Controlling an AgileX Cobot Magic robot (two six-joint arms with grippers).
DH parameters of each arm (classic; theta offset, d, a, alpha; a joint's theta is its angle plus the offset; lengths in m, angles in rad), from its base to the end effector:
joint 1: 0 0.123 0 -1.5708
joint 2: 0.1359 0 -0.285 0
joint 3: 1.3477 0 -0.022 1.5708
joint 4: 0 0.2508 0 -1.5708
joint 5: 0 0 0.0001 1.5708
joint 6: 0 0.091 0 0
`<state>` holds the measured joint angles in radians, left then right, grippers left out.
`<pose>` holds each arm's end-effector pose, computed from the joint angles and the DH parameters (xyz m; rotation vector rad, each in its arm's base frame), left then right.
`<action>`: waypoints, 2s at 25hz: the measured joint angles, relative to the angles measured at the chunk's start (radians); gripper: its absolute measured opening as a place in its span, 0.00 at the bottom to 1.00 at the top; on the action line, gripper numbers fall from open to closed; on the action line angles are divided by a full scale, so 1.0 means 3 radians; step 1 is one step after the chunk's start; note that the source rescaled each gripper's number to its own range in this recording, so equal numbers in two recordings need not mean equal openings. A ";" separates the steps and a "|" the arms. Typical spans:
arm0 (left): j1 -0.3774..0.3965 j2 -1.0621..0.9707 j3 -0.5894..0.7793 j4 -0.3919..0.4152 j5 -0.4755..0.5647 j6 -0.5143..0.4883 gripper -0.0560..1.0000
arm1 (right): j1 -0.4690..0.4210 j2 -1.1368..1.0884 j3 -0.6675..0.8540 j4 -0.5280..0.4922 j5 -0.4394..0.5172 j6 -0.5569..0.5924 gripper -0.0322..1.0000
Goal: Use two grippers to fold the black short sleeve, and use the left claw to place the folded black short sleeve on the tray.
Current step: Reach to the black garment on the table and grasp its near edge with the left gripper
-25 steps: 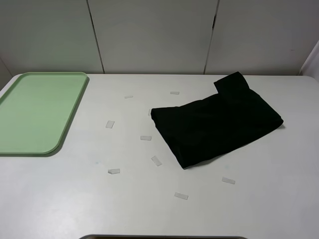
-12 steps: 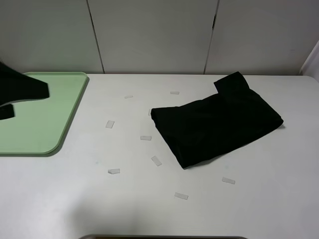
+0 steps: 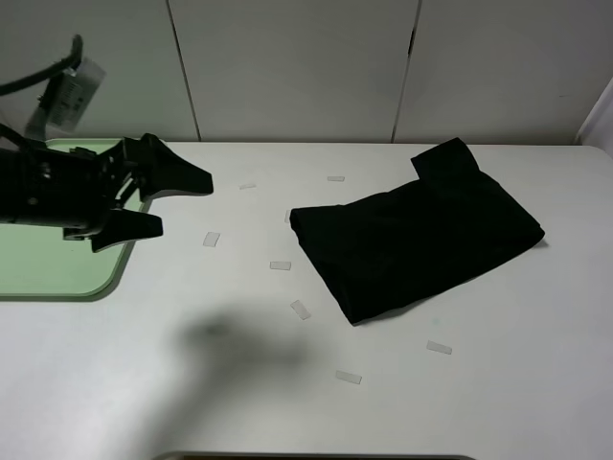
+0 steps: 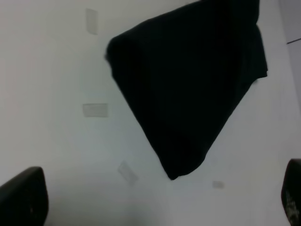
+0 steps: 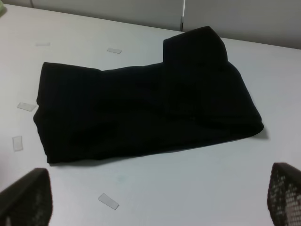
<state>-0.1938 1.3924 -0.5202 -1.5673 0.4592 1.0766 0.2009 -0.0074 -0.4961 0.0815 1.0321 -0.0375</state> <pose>0.2262 -0.0856 0.1883 -0.1258 2.4209 -0.8659 -0.0057 0.0053 0.2787 -0.2422 2.0007 0.2011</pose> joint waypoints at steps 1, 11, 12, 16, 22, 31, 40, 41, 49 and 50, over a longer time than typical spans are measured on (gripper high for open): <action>-0.0067 0.0106 -0.0020 -0.0199 -0.0003 0.0169 1.00 | 0.0000 0.0000 0.0000 0.0000 0.0000 0.0003 1.00; -0.0462 0.1091 -0.0499 -0.0522 -0.0054 0.0535 0.99 | 0.0000 0.0000 0.0000 -0.0052 0.0000 0.0003 1.00; -0.0462 0.1091 -0.0499 -0.0522 -0.0054 0.0535 0.99 | 0.0000 0.0000 0.0000 -0.0057 0.0000 0.0003 1.00; -0.0596 0.1509 -0.0861 -0.0525 -0.0089 0.0532 0.99 | 0.0000 0.0000 0.0000 -0.0063 0.0000 0.0003 1.00; -0.0755 0.1983 -0.1252 -0.0531 -0.0109 0.0414 0.99 | 0.0000 0.0000 0.0000 -0.0066 -0.0003 0.0003 1.00; -0.1023 0.2386 -0.1635 -0.0539 -0.0161 0.0335 0.98 | 0.0000 0.0000 0.0000 -0.0067 -0.0003 0.0003 1.00; -0.1151 0.2439 -0.1714 -0.0551 -0.0325 0.0335 0.98 | 0.0000 0.0000 0.0000 -0.0067 -0.0003 0.0003 1.00; -0.1163 0.2439 -0.1729 -0.0551 -0.0354 0.0335 0.97 | 0.0000 0.0000 0.0000 -0.0067 -0.0003 0.0003 1.00; -0.1244 0.2475 -0.1854 -0.0551 -0.0597 0.0295 0.75 | 0.0000 0.0000 0.0000 -0.0067 -0.0003 0.0003 1.00; -0.1254 0.2478 -0.1869 -0.0551 -0.0605 0.0286 0.72 | 0.0000 0.0000 0.0000 -0.0067 -0.0003 0.0003 1.00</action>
<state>-0.5700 2.1358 -1.0809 -1.7325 0.2776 1.1623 0.2009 -0.0074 -0.4961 0.0614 1.0313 -0.0367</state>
